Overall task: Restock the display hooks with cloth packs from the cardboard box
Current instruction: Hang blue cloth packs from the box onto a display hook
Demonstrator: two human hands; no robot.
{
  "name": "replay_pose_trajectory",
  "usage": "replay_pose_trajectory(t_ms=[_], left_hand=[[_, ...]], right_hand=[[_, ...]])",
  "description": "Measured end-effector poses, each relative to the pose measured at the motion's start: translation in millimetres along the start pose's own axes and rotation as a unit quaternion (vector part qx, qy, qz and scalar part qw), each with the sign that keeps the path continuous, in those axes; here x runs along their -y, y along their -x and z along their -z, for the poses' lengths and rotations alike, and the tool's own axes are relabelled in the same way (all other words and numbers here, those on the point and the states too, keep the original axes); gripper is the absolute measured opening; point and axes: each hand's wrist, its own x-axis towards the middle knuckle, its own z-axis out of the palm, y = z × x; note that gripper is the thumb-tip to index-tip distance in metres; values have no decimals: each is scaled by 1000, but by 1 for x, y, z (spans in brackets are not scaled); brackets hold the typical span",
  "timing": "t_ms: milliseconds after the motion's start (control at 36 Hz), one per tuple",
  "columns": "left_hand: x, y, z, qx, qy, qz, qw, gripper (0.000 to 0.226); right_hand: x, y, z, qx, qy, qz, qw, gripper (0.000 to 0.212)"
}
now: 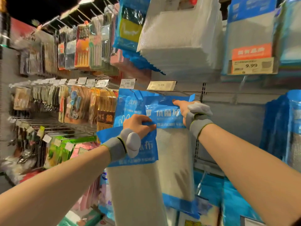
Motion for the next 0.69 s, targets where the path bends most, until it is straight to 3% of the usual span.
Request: replay_pose_trajectory(t_ms=[250,361,556,695], left_hand=[[2,-15,-6,6,21,-8,1000,7],[4,-16,-9,7,25,-1,1000,18],[13,-21,-11,31,22,-13,999,16],[16,-25,-10,34,15,-20,999,10]], right_hand=[[12,-17,-22,3,-42,8,999,70],[16,-26,-29,17,-94,-3,995,47],[9,-59,-32,59,-103,6,993,36],[11,-62,-33,70,-63,17,995,56]])
